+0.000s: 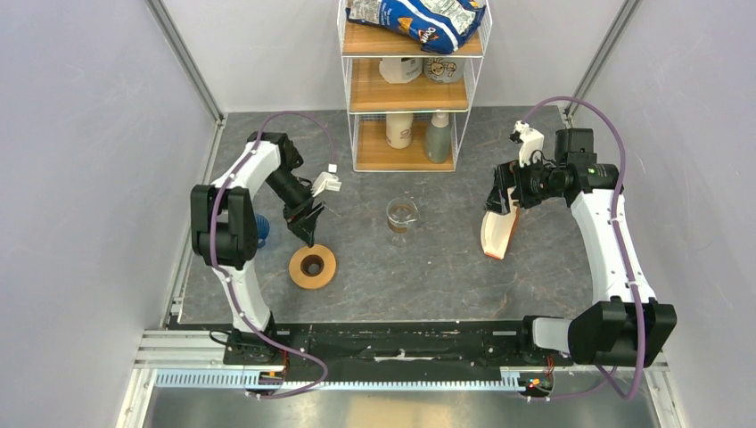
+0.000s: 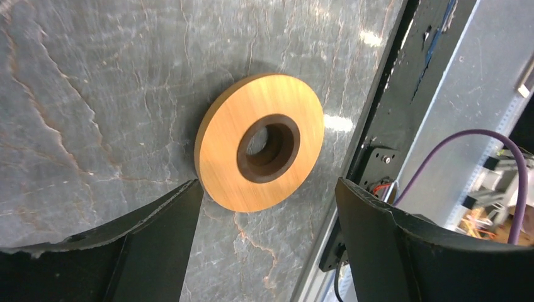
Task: Place the coffee filter in the dripper
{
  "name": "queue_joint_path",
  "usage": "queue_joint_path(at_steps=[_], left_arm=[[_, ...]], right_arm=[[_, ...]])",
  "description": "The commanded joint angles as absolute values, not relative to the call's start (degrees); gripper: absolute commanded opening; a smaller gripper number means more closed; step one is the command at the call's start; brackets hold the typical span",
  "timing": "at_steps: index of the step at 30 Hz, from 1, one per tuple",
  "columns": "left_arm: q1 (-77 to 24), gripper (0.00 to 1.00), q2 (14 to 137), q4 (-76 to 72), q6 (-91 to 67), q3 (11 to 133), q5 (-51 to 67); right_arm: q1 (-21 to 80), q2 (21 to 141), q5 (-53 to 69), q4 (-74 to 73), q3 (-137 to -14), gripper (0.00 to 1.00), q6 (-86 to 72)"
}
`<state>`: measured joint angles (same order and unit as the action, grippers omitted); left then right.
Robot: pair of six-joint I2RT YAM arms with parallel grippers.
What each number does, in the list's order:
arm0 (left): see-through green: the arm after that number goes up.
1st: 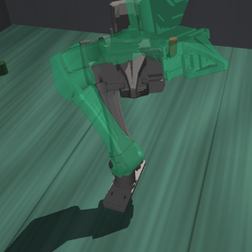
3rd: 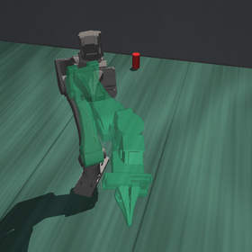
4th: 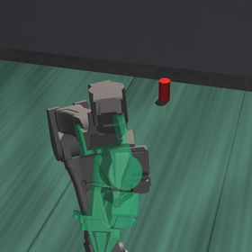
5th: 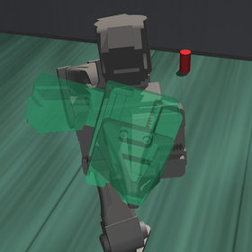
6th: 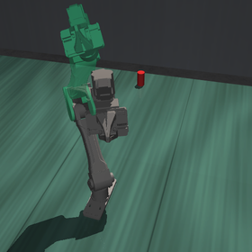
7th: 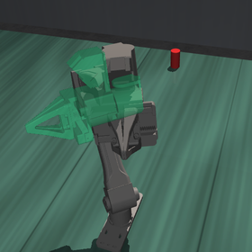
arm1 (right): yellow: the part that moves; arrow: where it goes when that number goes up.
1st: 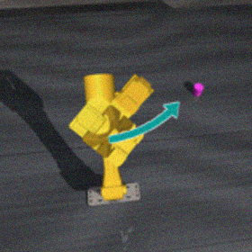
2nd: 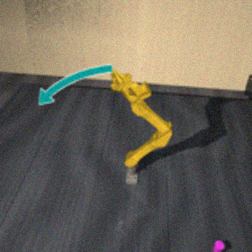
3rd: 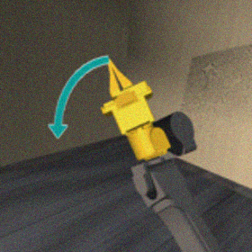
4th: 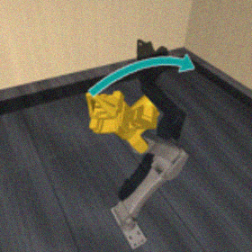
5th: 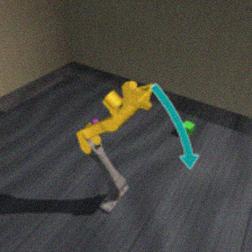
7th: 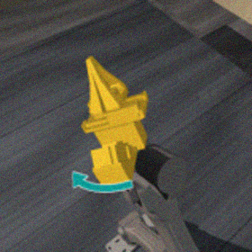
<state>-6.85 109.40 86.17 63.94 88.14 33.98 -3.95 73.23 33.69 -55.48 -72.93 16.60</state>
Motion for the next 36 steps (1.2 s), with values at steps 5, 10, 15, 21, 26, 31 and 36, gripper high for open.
queue_joint_path(at_steps=[5,10,15,21,26,31,36], left_arm=[[-3.8,0.82,115.5,89.9,68.8,91.7,32.7],[-3.8,0.8,119.2,89.0,70.9,91.5,32.0],[-3.8,0.78,121.6,87.4,71.8,90.7,31.5],[-3.8,0.76,124.3,87.7,72.5,90.1,32.2],[-3.8,0.73,126.4,88.2,73.1,90.3,32.3],[-3.9,0.73,127.1,89.1,74.7,89.0,32.9],[-3.9,0.68,126.2,88.9,75.3,86.4,34.1]], right_arm=[[-3.8,71.6,33.7,-57.2,-74.6,0.99,17.8],[-3.8,71.6,33.2,-59.1,-75.6,0.99,18.8],[-3.8,70.9,31.9,-61.2,-76.6,0.99,20.5],[-3.8,70.9,31.3,-62.1,-77.4,0.99,21.2],[-3.8,71.2,31.0,-62.3,-78.2,0.99,21.3],[-3.8,71.3,31.0,-62.5,-78.2,0.99,21.5],[-3.8,71.4,31.2,-62.6,-78.2,0.99,21.5]])
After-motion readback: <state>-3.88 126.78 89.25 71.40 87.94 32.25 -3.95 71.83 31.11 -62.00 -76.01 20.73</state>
